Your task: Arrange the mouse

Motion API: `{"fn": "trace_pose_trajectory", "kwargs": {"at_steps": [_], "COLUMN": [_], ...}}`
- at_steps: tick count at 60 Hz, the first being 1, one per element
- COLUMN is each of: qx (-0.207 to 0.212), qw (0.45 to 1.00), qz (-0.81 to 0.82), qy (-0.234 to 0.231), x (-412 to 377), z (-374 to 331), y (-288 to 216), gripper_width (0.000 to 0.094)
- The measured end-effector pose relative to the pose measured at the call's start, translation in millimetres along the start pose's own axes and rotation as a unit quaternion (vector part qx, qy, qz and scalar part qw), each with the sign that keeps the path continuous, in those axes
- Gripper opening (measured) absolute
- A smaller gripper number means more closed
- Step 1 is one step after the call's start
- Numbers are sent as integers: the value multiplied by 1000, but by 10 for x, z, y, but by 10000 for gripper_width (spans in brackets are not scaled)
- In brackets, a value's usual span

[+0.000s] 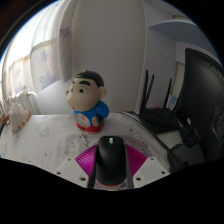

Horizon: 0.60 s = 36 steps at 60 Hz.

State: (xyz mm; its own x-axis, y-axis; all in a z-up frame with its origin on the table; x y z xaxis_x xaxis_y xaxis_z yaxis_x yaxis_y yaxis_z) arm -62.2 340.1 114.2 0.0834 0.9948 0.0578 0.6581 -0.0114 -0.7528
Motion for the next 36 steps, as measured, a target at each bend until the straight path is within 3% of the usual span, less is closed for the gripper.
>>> {"fn": "trace_pose_trajectory", "kwargs": {"at_steps": [8,13,18,24,36], "qx": [-50,-35,-40,-30,-81], "qw": [999,999,999,999,996], "qz": [0,9,14,39,43], "qy": [17,4,29,5,-6], "x": [323,356,439,378,273], "z": [528,529,399,-11,-1471], "y": [508,520,418,215,177], "gripper_width": [487,536,877,850,850]}}
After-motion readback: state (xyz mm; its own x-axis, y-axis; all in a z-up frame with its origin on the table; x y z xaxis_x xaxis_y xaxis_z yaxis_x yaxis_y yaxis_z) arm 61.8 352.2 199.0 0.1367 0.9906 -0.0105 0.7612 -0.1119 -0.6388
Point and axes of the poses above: the point between the fingertips, and its own axes, seen from behind it with the camera up: x to the right, y down, z forward, the way the camera looks, the point moved 8 cm from there along -z, backward, against the way the camera looks, and after that the axes turned 4 degrees about -x, right-handed, at the moved point
